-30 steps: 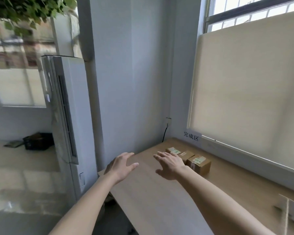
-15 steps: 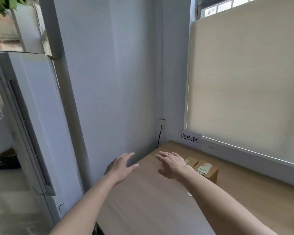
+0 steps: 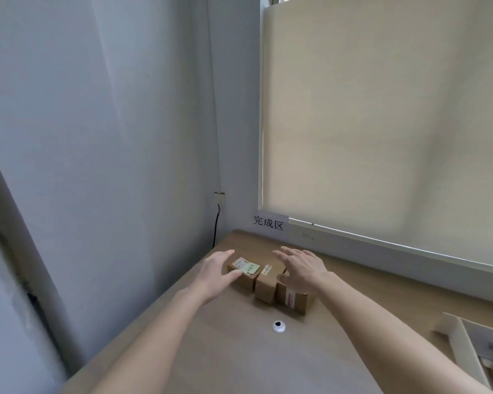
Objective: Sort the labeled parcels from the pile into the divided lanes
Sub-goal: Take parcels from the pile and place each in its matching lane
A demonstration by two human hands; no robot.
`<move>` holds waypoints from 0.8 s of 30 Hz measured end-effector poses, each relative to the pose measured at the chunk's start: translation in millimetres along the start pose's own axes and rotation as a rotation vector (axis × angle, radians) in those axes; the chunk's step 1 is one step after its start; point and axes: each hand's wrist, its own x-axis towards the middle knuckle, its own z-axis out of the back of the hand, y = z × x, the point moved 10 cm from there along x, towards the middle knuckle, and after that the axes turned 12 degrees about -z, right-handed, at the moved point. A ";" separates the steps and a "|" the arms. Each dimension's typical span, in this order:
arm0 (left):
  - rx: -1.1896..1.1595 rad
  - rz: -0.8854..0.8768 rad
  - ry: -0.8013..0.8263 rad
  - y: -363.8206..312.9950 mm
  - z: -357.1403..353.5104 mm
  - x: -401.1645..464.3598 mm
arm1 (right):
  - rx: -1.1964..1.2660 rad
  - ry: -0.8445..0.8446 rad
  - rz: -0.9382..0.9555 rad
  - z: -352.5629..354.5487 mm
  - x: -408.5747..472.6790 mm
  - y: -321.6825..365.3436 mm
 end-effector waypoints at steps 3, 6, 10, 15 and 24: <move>-0.006 -0.054 0.040 0.6 -27.0 39.7 | -0.011 0.023 -0.063 -16.8 20.5 -28.5; -0.034 -0.088 0.104 6.2 -62.2 79.9 | -0.019 0.052 -0.136 -37.9 43.2 -55.7; -0.060 -0.151 0.172 18.1 -109.9 134.2 | -0.008 0.096 -0.236 -70.0 78.5 -86.6; -0.123 -0.221 0.271 37.4 -170.0 200.3 | -0.002 0.181 -0.345 -109.3 124.7 -117.3; -0.077 -0.288 0.355 59.8 -235.5 282.6 | 0.059 0.234 -0.473 -152.3 189.4 -147.4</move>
